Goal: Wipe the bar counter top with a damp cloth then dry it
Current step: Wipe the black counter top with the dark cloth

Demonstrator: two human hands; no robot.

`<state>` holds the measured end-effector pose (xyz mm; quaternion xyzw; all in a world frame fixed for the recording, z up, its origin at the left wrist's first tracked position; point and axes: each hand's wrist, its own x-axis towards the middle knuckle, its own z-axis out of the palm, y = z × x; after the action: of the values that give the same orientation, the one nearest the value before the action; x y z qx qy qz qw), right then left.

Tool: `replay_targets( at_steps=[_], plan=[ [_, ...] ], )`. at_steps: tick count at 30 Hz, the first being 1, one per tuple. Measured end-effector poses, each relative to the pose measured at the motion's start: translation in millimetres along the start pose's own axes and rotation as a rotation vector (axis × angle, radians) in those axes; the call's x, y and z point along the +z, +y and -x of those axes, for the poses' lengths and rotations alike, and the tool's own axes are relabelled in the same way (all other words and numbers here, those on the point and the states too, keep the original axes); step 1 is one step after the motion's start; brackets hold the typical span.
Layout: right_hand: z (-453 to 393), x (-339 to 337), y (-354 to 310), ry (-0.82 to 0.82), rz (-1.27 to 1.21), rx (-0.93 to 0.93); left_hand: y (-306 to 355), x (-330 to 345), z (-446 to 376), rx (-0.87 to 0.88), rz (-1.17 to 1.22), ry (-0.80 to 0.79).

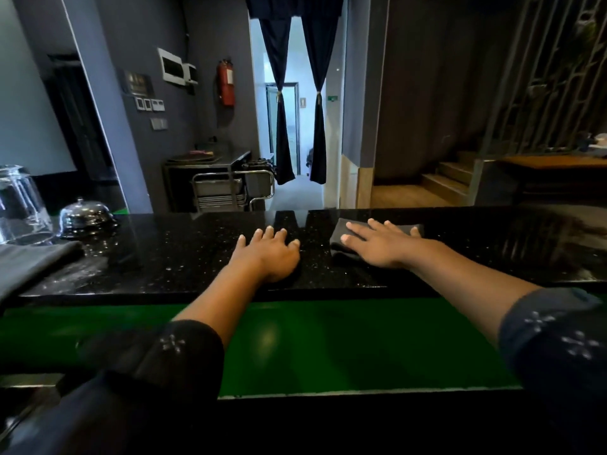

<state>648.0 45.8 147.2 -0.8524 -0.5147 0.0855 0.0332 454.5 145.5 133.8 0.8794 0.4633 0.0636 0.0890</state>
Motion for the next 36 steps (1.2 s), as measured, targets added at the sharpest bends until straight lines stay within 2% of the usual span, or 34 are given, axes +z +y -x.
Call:
replay_targets(
  at_steps=[3, 7, 10, 13, 16, 19, 22, 24, 27, 30, 33, 36],
  plan=[
    [-35.4, -3.0, -22.2, 0.006, 0.046, 0.068, 0.7, 2.2, -1.6, -0.008, -0.023, -0.011],
    [-72.9, 0.0, -71.3, 0.023, 0.054, -0.028, 0.2, 2.4, -3.4, -0.009, -0.044, -0.012],
    [-97.4, -2.0, -81.8, 0.007, 0.054, -0.107, -2.1, 0.9, -3.6, 0.004, -0.054, -0.001],
    [-116.2, -8.1, -49.9, -0.004, 0.054, -0.14, -8.0, 0.6, -2.6, 0.021, -0.045, -0.004],
    [-123.9, -17.7, 23.6, 0.021, 0.001, 0.035, -9.2, 0.9, -4.3, 0.024, -0.042, -0.009],
    [-109.8, -23.7, 89.7, 0.031, -0.008, 0.229, -5.3, 1.0, -7.5, 0.006, -0.042, -0.009],
    [-76.7, -22.6, 89.0, 0.039, 0.001, 0.29, -3.4, 2.1, -8.3, -0.009, -0.03, -0.001],
    [-52.2, -17.8, 59.6, 0.053, 0.026, 0.233, -3.0, 2.3, -7.5, -0.014, -0.026, 0.002],
    [-12.6, -0.6, 4.1, 0.074, 0.049, 0.046, -2.5, -0.4, -7.9, -0.012, -0.029, 0.011],
    [31.1, 12.1, -28.7, 0.034, 0.023, -0.064, -4.4, -1.1, -4.8, 0.006, -0.03, -0.005],
    [64.1, 14.2, -12.3, 0.027, 0.02, -0.079, -7.7, -1.2, -3.7, 0.029, -0.036, -0.016],
    [83.9, 8.9, 39.8, 0.071, -0.015, 0.077, -8.6, -0.6, -4.5, 0.052, -0.04, -0.011]
  ],
)
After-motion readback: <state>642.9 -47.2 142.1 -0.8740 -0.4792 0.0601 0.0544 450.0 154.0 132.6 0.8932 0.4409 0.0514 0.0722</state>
